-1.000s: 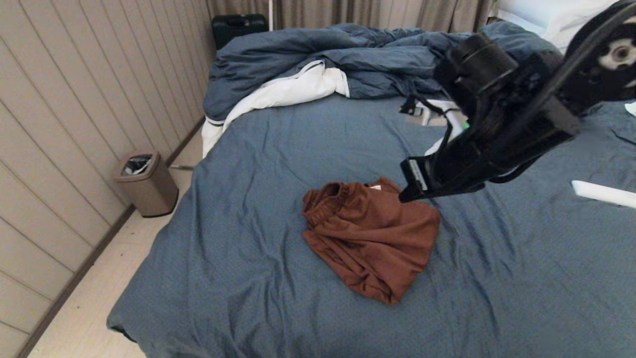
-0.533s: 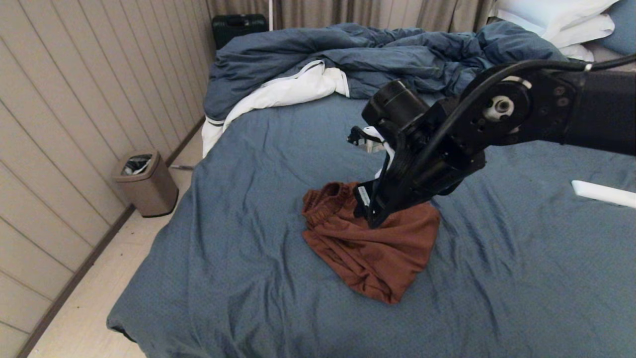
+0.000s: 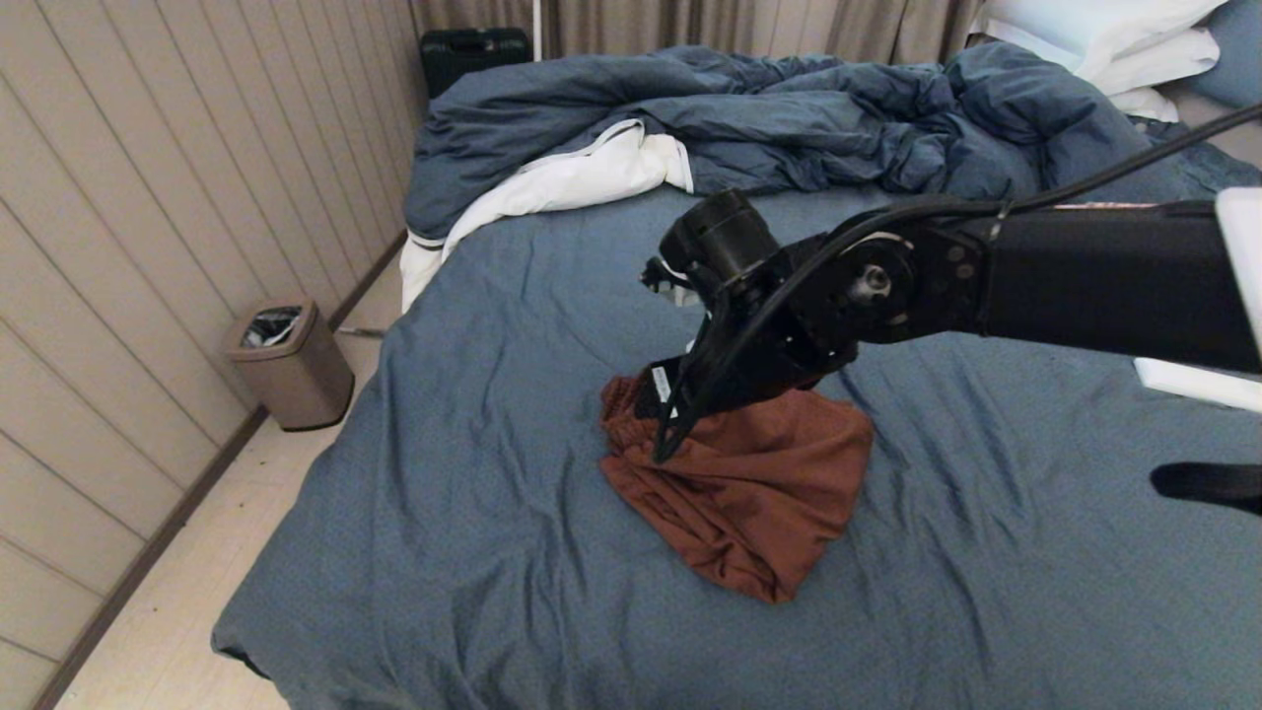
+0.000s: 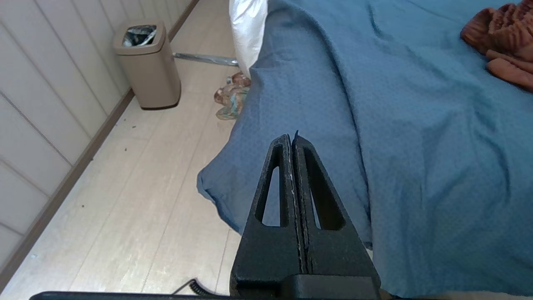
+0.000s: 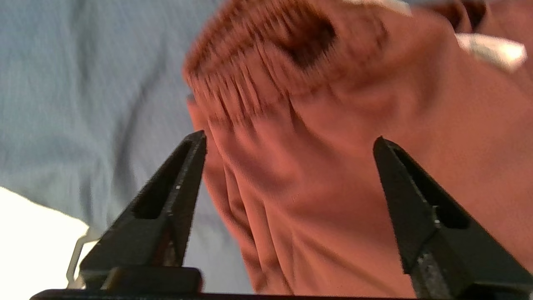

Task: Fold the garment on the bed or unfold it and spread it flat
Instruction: Unford the brown shorts

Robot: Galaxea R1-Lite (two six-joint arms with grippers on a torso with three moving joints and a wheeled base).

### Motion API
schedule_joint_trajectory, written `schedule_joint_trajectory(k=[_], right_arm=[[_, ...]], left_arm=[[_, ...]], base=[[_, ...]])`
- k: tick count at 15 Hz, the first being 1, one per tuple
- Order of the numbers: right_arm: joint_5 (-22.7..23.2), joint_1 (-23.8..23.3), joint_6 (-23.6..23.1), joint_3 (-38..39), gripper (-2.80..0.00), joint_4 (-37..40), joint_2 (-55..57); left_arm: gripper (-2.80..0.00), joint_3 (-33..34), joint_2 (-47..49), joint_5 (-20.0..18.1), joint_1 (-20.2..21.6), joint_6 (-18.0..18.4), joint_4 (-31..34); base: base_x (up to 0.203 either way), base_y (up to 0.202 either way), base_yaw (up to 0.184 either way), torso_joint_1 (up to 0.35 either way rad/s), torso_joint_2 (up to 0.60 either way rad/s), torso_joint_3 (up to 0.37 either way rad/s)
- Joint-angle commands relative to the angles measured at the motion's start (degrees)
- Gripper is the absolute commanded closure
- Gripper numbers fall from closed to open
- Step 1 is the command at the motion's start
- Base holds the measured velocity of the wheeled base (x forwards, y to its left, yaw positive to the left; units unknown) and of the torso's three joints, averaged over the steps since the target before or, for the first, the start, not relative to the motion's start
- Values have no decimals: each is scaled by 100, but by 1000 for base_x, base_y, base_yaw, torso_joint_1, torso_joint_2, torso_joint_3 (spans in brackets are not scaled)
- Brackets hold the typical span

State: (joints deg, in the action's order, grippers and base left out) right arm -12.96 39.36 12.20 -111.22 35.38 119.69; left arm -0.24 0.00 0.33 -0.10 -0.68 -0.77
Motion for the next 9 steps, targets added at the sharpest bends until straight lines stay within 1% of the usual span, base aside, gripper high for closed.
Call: schedule_joint_trajectory(k=[1, 3, 5, 7, 9], right_arm=[[-263, 187, -18, -33, -280, -200, 308], [-655, 264, -100, -35, -280, -416, 498], [-874, 314, -151, -1, -280, -821, 617], [-1221, 353, -268, -28, -280, -894, 785], [-1292, 371, -333, -45, -280, -1018, 921]], left_arm=[[0, 6, 9, 2, 1, -2, -2], [0, -2, 9, 2, 1, -2, -2], [0, 7, 9, 2, 1, -2, -2], [0, -1, 9, 2, 2, -2, -2], [0, 6, 9, 2, 1, -2, -2]], base=[[0, 0, 0, 0, 0, 0], [0, 0, 0, 0, 0, 0], [0, 0, 0, 0, 0, 0], [0, 0, 0, 0, 0, 0], [0, 0, 0, 0, 0, 0]])
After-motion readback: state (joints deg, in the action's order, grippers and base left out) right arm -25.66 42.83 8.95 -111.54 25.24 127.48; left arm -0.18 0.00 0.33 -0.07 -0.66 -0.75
